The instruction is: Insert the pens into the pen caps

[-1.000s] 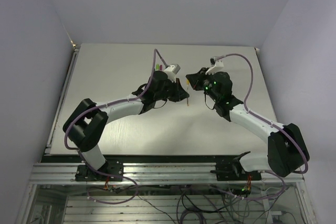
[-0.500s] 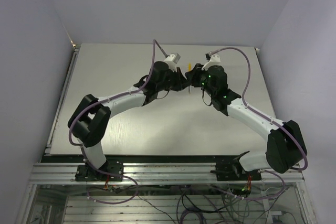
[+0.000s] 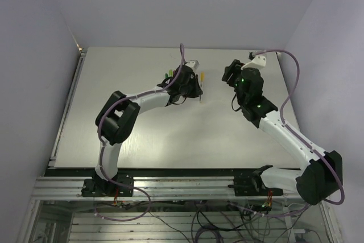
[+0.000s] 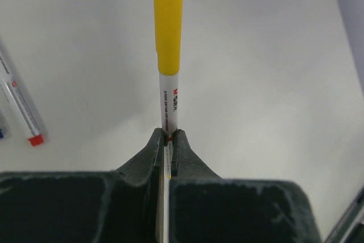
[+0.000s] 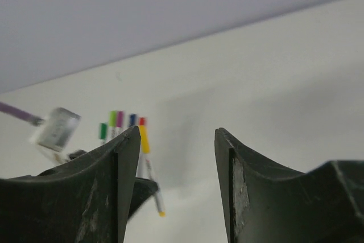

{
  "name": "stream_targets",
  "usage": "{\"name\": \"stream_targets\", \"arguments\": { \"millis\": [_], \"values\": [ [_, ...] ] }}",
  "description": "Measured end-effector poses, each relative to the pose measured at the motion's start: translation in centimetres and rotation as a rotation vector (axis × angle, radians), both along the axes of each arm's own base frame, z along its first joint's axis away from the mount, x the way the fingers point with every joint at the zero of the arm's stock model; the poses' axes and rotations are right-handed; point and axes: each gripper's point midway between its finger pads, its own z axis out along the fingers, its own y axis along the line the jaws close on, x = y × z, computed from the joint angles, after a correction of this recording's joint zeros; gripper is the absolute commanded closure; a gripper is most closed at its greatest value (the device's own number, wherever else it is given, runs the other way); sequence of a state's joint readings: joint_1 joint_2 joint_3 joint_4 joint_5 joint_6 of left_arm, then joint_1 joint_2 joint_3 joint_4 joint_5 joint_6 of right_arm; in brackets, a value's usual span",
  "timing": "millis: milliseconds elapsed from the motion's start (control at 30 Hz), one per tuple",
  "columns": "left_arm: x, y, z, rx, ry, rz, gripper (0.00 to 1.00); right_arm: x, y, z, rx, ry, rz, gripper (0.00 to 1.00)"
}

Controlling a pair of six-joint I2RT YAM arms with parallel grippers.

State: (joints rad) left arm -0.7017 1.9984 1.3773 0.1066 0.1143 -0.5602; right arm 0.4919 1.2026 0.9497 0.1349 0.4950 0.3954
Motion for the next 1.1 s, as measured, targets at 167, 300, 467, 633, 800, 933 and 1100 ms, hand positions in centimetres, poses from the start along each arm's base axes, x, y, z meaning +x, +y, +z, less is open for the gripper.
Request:
{"name": "stream_targets", "arguments": {
  "millis": [167,300,467,633,800,933,1100],
  "values": [
    [2.6,-0.3,-0.7,0.066,-0.017,0.039,0.93,0.0,-4.4,-5.4,0.016,0.173,-0.103,0.45],
    [5.2,-0.3,-0.9,0.122,-0.037,0.088,0.93,-0.6,-7.2,-9.4,0.059,0.300,-0.157,0.46],
    [7.9,1.5,-2.5,0.213,-0.015,0.171,0.93,-1.6,-9.1,-12.7,0.113,0.410,-0.183,0.46],
    [8.9,3.8,-5.1,0.299,0.048,0.227,0.93,-2.4,-8.9,-14.3,0.137,0.461,-0.166,0.46],
    [9.1,4.7,-6.9,0.333,0.097,0.246,0.93,-3.1,-8.8,-15.0,0.147,0.477,-0.159,0.46],
    [8.9,4.6,-7.7,0.338,0.119,0.247,0.93,-3.4,-8.7,-14.9,0.158,0.474,-0.153,0.46],
    [8.6,4.5,-8.2,0.337,0.141,0.244,0.87,-3.8,-8.5,-15.1,0.172,0.477,-0.147,0.46]
  ]
}}
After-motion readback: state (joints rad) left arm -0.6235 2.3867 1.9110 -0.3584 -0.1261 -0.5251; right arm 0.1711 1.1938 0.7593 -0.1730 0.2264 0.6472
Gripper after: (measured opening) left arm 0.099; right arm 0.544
